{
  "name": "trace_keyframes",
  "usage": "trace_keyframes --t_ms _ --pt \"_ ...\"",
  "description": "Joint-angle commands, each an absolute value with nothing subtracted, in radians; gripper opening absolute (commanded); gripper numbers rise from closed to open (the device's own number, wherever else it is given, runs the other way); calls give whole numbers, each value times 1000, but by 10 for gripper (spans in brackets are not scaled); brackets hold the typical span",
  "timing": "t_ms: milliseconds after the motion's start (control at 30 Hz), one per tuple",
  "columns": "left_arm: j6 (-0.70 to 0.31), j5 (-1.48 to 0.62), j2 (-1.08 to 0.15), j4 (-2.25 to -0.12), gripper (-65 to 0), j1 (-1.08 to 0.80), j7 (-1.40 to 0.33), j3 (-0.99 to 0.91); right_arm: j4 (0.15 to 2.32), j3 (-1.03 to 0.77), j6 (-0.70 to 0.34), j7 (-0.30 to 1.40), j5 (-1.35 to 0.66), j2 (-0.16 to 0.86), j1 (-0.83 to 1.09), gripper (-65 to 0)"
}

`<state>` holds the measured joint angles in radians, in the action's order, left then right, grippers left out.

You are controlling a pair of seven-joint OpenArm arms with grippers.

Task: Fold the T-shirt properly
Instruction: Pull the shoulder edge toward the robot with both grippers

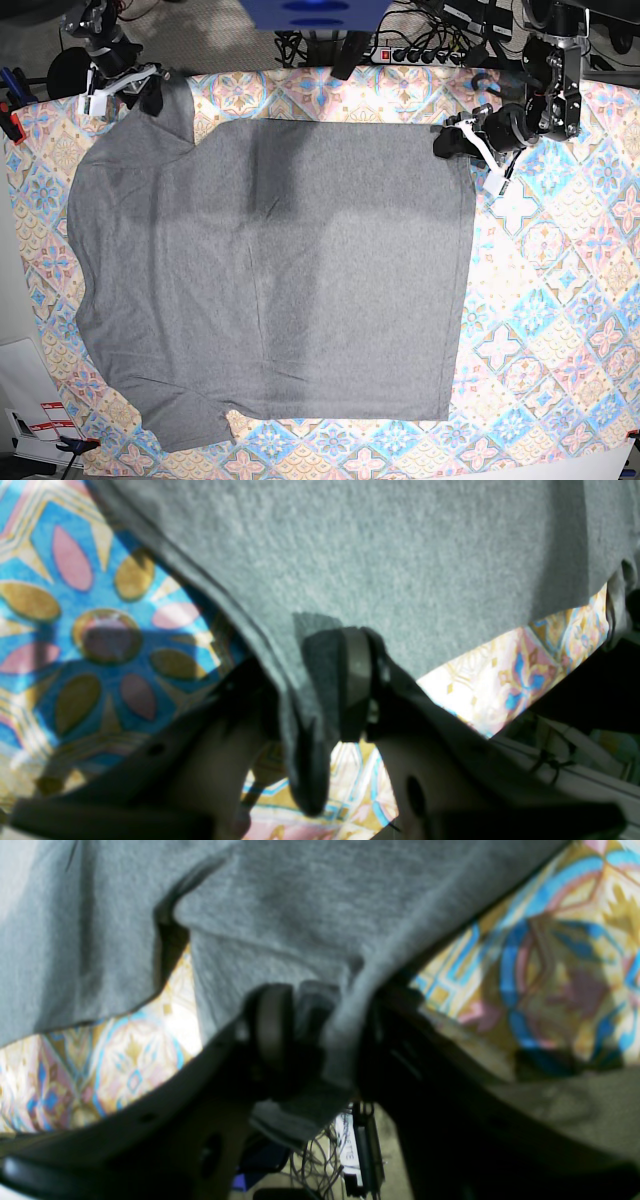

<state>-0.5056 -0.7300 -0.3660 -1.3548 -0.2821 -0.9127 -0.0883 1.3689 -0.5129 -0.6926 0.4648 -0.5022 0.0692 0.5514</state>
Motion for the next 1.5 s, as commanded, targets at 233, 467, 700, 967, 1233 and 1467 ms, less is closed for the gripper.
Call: trace_keyframes --t_ms 233,467,700,967,1233,1467 --pt "-506 -702 -363 -1359 -497 -262 -970 21 1369 -509 -698 516 -476 70 568 -484" --pt "-506 -694 -337 -1359 -567 -266 -970 24 1369 -507 -698 532 -452 70 570 -592" --pt "-506 -694 -344 -1359 -628 -266 -970 22 1400 -507 -698 579 -325 68 562 -642" --pt "-562 -699 -344 -1359 -650 -266 -969 19 1581 -550 -698 587 -321 65 581 -643" --pt "-644 -694 -346 -1527 -650 -380 -969 -56 1600 -633 -698 582 -320 65 581 -643" --pt "-644 -688 -349 -1606 -650 -446 -974 -114 1713 -644 -698 579 -320 64 618 -643"
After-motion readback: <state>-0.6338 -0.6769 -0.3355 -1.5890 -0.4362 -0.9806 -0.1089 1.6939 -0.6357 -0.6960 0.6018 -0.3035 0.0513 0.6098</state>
